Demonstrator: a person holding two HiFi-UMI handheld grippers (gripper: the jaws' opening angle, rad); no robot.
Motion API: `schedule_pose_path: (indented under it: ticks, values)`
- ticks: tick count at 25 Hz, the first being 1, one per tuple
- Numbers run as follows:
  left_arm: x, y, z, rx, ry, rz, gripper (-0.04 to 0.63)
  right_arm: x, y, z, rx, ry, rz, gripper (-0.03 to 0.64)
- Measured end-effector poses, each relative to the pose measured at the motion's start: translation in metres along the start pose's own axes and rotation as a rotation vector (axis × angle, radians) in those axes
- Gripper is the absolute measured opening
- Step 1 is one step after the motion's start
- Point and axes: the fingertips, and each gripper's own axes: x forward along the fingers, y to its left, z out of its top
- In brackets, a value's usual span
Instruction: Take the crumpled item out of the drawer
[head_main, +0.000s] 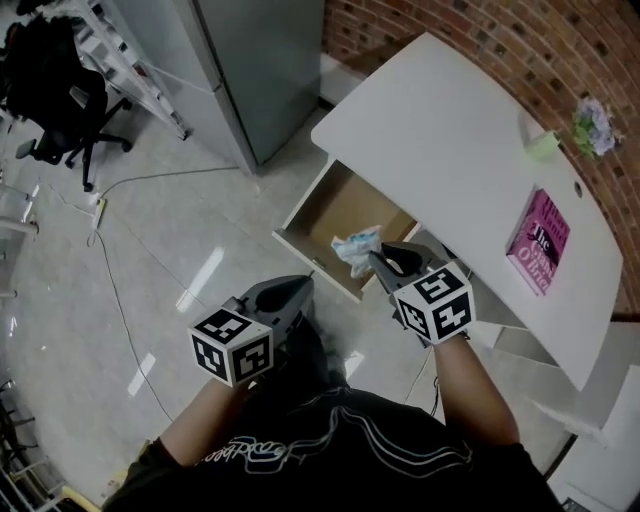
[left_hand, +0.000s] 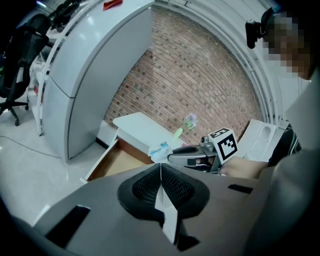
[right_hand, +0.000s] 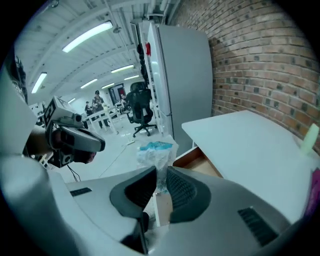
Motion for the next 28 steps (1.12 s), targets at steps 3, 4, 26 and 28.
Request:
schedule_pose_path:
  ticks: [3, 4, 26, 28]
  values:
    - [-0.015, -0.038, 0.010, 0.045, -0.028, -0.019, 0.023, -0.047, 0.016, 0.008, 0.042, -0.070, 0.003, 0.084]
    - [-0.020, -0.049, 0.014, 0.057, -0.039, -0.023, 0.023, -0.062, 0.020, 0.010, 0.051, -0.093, 0.003, 0.084]
    - [-0.134, -0.281, 0.084, 0.331, -0.298, -0.049, 0.023, -0.338, 0.119, 0.069, -0.109, -0.517, 0.059, 0.084]
    - [-0.137, -0.293, 0.087, 0.346, -0.309, -0.053, 0.023, -0.347, 0.122, 0.071, -0.126, -0.529, 0.067, 0.084]
